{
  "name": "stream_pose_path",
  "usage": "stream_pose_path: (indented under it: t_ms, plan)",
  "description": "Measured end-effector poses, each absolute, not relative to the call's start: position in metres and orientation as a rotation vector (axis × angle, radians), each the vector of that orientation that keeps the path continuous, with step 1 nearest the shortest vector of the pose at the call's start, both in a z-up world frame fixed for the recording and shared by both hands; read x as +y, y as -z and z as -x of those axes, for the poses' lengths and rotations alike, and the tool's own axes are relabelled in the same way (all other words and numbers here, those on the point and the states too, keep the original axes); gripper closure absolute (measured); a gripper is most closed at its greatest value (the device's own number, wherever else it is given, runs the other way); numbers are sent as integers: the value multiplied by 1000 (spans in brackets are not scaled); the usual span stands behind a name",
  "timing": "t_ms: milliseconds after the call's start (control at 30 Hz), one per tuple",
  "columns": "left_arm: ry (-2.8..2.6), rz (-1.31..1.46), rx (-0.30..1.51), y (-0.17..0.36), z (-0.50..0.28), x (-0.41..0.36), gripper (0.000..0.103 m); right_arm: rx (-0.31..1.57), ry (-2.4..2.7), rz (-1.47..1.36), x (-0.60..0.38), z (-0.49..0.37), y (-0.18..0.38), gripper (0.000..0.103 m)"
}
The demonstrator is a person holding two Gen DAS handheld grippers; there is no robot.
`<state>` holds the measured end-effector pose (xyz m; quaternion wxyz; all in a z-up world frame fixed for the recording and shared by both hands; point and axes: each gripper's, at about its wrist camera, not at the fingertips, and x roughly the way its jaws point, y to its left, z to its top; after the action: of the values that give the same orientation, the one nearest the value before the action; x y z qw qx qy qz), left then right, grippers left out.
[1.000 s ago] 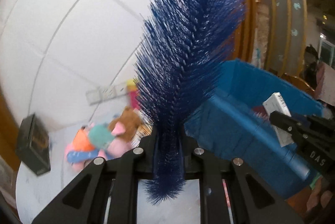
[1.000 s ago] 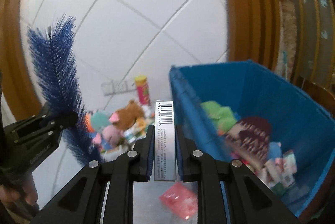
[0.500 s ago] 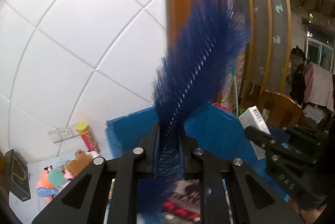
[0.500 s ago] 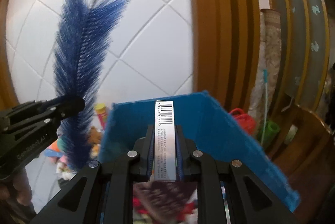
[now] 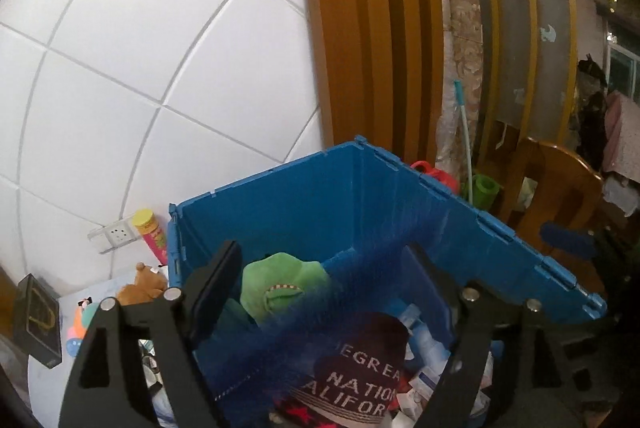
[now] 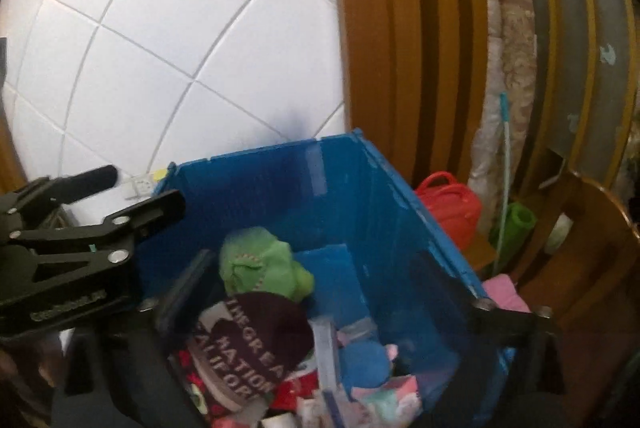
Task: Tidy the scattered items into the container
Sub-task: 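Open both tools to drop the duster and white box into the crate, then withdraw both open tools from the crate back over the table pile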
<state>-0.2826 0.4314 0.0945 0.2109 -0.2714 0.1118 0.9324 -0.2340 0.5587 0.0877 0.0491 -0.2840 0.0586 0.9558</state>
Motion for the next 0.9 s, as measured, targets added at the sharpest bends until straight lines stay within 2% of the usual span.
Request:
stream_pose_path:
  t_ms: [133,433,900]
  plan:
    - [-2600,772,307,-90,277,424,21,197,-2901,867,563,230,-77,1]
    - [-2638,785,293,-78,256,398,21,184,-2889,819,559,210,-70,0]
    - [-2686,758,212,-66,205,325,21,158,-2902,789,502,169,-61,0]
